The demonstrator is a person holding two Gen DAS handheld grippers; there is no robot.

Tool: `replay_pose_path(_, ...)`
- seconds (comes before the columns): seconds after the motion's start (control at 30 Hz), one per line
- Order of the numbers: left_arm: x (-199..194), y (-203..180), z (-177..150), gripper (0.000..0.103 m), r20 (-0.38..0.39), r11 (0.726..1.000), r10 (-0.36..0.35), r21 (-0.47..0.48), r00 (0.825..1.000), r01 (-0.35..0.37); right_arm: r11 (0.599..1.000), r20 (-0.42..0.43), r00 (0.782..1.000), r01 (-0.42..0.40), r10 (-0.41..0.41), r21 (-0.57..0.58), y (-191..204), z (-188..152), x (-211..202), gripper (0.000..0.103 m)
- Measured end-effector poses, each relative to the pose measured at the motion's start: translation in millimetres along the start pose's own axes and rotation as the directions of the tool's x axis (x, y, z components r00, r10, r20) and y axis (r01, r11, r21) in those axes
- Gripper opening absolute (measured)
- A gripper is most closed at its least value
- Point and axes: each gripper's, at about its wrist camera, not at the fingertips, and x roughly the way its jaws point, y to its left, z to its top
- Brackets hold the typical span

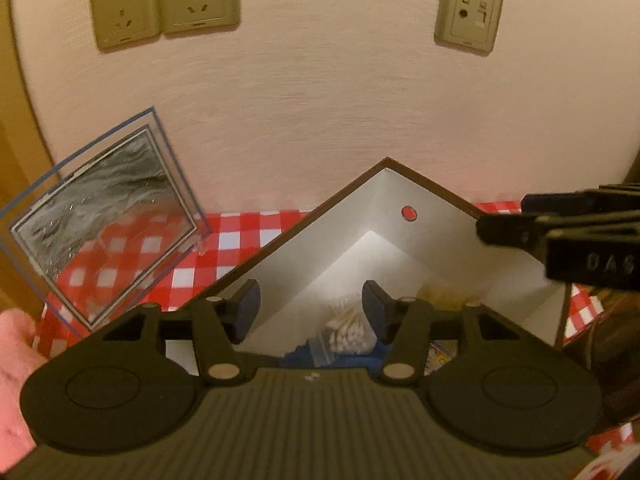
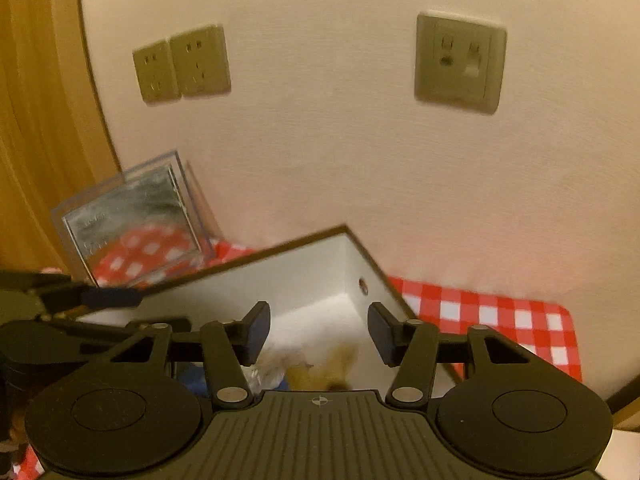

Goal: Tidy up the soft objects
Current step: 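Open both tools to drop the swab bag and beige sock into the box, then move both tools back to the table toward the white tissue and green towel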

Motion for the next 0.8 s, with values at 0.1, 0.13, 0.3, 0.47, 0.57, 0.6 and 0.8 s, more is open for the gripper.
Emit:
replay_pose_path(0.1,-13,3,-5,0.054,-0.004,1.000,-0.008,-0.026,1.000,0.008,1.000,0.029,0.999,-0.017,0.018,-0.005,-1,2,-16,0.054)
replay_pose_path(0.13,-17,3,-6,0.054,-0.004,1.000,-0.007,-0.027,1.000,0.007,1.000,0.041,0.999,-0.027,0.027,-0.007,-1,2,-23,0.054)
replay_pose_path(0.3,-52,-1,-16,0.054,0.017,1.000,-0.007,-0.014,1.000,0.007,0.997,0.091,0.993,-0.077,0.078,-0.018,2,-10,-66,0.055)
replay_pose_path(0.47,-90,-8,-30,0.054,0.043,1.000,-0.014,-0.005,0.999,0.014,0.993,0.130,0.985,-0.113,0.116,-0.029,8,-29,-112,0.056)
replay_pose_path(0.57,-112,-12,-42,0.054,0.052,1.000,-0.024,-0.005,0.998,0.025,0.992,0.156,0.980,-0.124,0.126,-0.023,9,-40,-137,0.056)
replay_pose_path(0.6,-119,-13,-46,0.054,0.056,1.000,-0.027,-0.007,0.998,0.027,0.992,0.165,0.978,-0.129,0.130,-0.014,9,-46,-146,0.057)
replay_pose_path(0.8,-160,-15,-74,0.054,0.076,1.000,-0.024,-0.015,0.997,0.025,0.989,0.176,0.975,-0.142,0.133,0.037,2,-75,-187,0.057)
